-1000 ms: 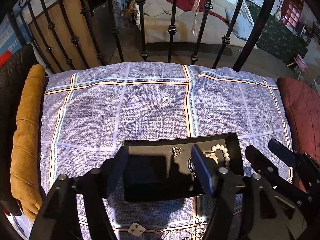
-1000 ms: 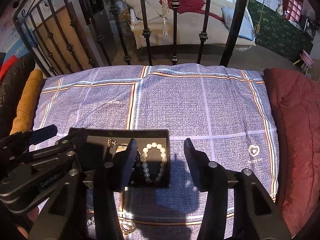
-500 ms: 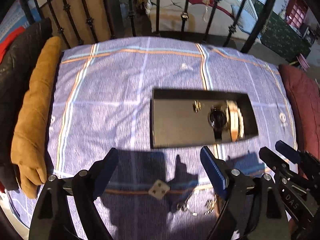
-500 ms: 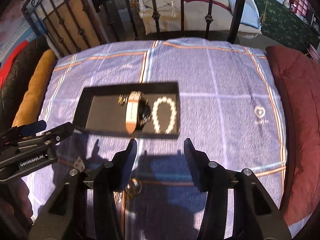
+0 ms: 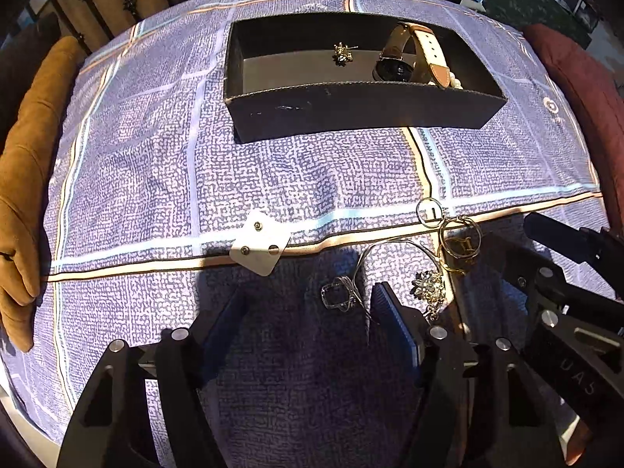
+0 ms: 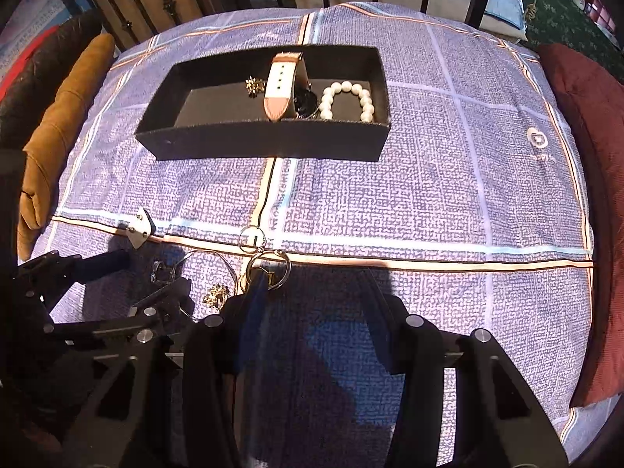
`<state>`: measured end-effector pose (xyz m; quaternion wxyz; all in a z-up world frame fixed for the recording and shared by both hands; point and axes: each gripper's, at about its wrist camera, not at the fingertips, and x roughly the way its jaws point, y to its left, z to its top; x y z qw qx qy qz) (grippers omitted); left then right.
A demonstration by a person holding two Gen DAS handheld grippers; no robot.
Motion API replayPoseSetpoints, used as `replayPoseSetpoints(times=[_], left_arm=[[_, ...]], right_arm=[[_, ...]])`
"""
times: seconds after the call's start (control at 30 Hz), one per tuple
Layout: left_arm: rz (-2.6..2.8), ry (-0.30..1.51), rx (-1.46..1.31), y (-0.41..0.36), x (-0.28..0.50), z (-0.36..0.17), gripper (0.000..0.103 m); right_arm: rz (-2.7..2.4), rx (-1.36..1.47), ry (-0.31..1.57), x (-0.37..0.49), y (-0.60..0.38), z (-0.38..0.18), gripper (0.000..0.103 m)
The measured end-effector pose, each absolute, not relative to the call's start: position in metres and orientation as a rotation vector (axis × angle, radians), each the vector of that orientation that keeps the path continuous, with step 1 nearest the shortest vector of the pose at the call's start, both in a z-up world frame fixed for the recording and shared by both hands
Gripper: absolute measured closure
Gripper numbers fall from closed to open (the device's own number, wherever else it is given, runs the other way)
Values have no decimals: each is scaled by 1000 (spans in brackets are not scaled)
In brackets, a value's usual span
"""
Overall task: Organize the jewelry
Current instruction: 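Reach the right gripper to a gold ring and grasp it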
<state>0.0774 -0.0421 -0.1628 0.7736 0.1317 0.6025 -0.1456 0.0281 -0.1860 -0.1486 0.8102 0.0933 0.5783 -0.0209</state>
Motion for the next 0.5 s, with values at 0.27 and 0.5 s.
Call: replayPoseSetpoints(times=[0.27, 0.5], left_arm=[[-284, 1288, 353, -58, 69, -172, 40], [-288, 1300, 284, -56, 66, -170, 86]], right_arm=[[-9, 212, 1300, 44, -173, -167, 60], [23, 295, 1310, 41, -175, -163, 93]])
